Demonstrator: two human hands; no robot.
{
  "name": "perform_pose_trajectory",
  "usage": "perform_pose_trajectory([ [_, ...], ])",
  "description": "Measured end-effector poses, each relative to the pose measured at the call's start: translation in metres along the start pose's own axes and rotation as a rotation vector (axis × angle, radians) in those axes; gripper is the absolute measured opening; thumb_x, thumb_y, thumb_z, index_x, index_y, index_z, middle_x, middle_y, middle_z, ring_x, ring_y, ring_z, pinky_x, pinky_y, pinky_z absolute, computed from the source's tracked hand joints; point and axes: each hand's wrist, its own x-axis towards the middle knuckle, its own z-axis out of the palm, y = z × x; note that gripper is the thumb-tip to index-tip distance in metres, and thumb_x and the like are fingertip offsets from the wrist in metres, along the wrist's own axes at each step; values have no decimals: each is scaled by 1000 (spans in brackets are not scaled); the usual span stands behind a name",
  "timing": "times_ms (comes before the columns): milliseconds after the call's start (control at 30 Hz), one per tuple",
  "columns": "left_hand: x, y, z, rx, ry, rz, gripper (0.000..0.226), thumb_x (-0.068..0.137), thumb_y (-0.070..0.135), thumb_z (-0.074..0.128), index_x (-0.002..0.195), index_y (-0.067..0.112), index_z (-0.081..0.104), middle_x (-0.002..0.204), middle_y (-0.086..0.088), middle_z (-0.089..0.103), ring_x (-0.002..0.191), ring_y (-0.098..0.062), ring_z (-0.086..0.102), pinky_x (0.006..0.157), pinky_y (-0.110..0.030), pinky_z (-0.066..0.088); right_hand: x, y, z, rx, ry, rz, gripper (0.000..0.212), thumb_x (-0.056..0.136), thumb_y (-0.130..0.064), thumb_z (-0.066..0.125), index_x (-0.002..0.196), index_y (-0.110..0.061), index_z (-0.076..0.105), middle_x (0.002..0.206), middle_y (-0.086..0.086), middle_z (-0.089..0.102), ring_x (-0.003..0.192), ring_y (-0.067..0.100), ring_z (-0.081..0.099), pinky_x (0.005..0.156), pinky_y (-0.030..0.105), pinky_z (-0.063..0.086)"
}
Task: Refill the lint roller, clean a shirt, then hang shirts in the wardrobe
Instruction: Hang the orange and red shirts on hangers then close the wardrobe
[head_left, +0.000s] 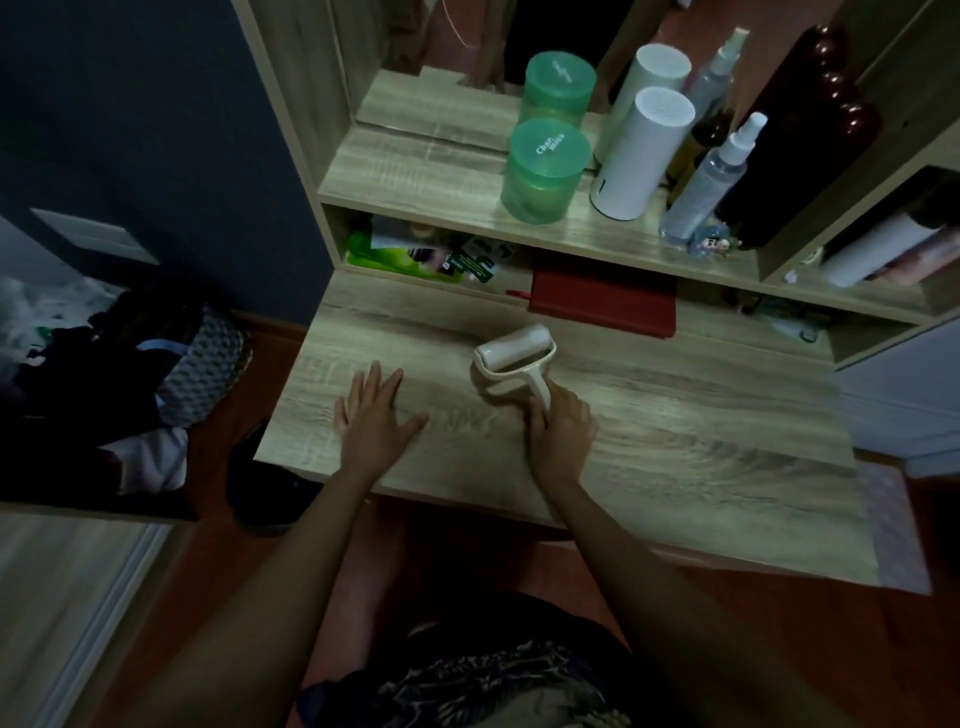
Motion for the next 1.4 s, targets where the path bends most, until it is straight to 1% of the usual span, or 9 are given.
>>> perform_pose_trajectory([
  [167, 0, -2, -2, 10, -12, 14, 75, 86, 55, 58, 150, 32, 26, 163, 2, 4, 150, -21, -3, 116, -53, 1, -1, 3, 6, 87, -14, 18, 40, 94, -28, 54, 131, -12, 52, 134, 7, 56, 130, 27, 44, 111, 46, 28],
  [400, -3, -9, -9, 28, -118, 45, 73, 86, 49, 61, 149, 31, 28, 163, 0, 6, 150, -22, -1, 117, -49, 5, -13, 1, -7, 175, -9, 45, 58, 92, -37, 57, 138, -5, 42, 141, 12, 48, 133, 27, 41, 111, 47, 31],
  [633, -36, -40, -75, -363, -75, 69, 50, 94, 23, 60, 142, 15, 46, 147, -4, 46, 132, -21, 45, 104, -31, 37, -40, -69, -16, 312, 65, -126, 46, 89, -15, 61, 134, -7, 48, 140, 12, 50, 129, 24, 46, 108, 34, 35],
  [800, -92, -110, -155, -464, 135, 108, 30, 95, 19, 58, 123, 31, 60, 119, 12, 64, 103, 12, 56, 82, -2, 42, -81, -176, 4, 444, 3, -321, 31, 93, -16, 55, 122, -9, 57, 130, 9, 57, 122, 24, 51, 104, 39, 40],
  [933, -151, -171, -236, -513, 347, 54, 29, 96, 17, 56, 111, 42, 62, 103, 30, 66, 100, 8, 61, 90, -12, 45, -131, -289, 22, 666, -110, -503, 26, 92, -11, 51, 116, -7, 61, 120, 8, 59, 110, 22, 57, 93, 44, 49],
  [1033, -195, -215, -296, -491, 517, 21, 30, 96, 12, 55, 116, 34, 62, 111, 10, 69, 101, 1, 62, 95, -19, 45, -175, -380, 30, 804, -209, -647, 25, 92, -8, 51, 114, -7, 62, 118, 7, 58, 105, 16, 59, 89, 37, 51],
  [1100, -226, -241, -338, -460, 622, 14, 29, 96, 8, 54, 119, 25, 61, 120, 1, 67, 105, 9, 58, 99, -14, 43, -207, -439, 33, 886, -282, -731, 25, 91, -6, 52, 114, -9, 63, 117, 5, 58, 102, 15, 59, 85, 35, 52],
  [1267, -299, -290, -444, -282, 927, -50, 33, 92, 17, 56, 125, 19, 63, 122, 8, 67, 112, -4, 62, 100, -24, 46, -279, -582, 20, 1101, -400, -914, 25, 89, -4, 52, 111, -9, 64, 114, 3, 59, 101, 10, 58, 79, 18, 48],
  [1400, -344, -313, -527, -145, 1134, -64, 36, 93, 10, 59, 127, 21, 60, 123, 8, 65, 112, 2, 60, 99, -16, 44, -320, -690, -2, 1276, -476, -1052, 27, 88, -3, 51, 112, -9, 63, 114, 4, 61, 101, 10, 59, 80, 14, 46],
])
